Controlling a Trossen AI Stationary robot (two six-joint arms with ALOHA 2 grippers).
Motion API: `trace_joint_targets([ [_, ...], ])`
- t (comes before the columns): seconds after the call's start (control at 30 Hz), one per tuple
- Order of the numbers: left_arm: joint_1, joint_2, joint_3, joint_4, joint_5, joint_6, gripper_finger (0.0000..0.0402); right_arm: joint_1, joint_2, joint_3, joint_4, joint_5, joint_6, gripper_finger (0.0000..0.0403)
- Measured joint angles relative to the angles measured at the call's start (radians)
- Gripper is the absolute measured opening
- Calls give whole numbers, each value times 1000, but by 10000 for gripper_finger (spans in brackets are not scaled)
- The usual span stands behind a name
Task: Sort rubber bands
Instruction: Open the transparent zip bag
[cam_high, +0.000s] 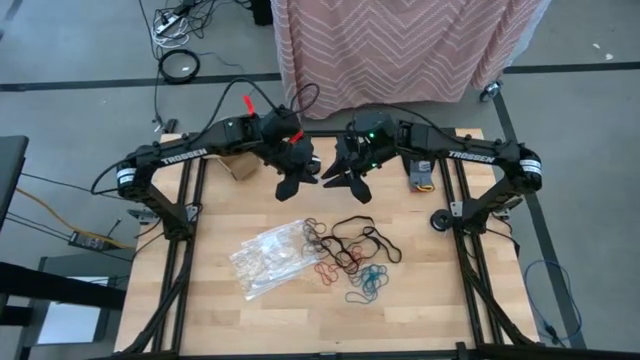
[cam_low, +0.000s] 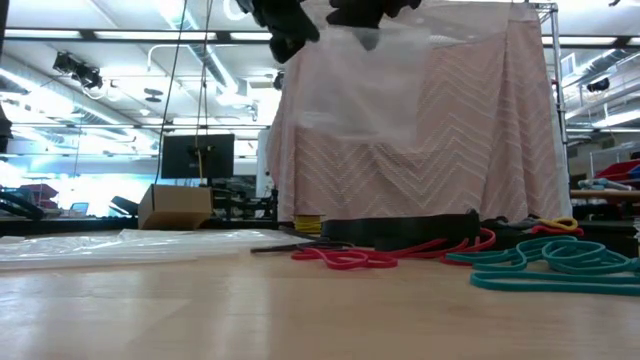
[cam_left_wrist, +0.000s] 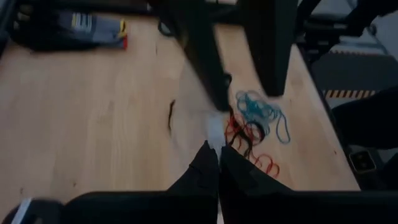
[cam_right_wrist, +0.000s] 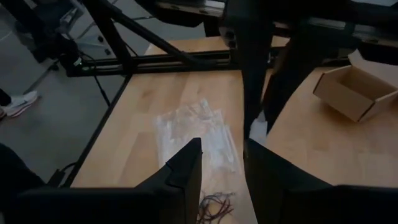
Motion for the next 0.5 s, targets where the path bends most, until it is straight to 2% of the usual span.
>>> trace_joint_targets([
  [0.37, -23, 21, -1, 22, 27, -19, 0, -10, -13, 0, 3, 68, -16, 106],
  [0.5, -27, 21, -1, 22, 25, -20, 0, -10, -13, 0, 1, 55, -19, 106],
])
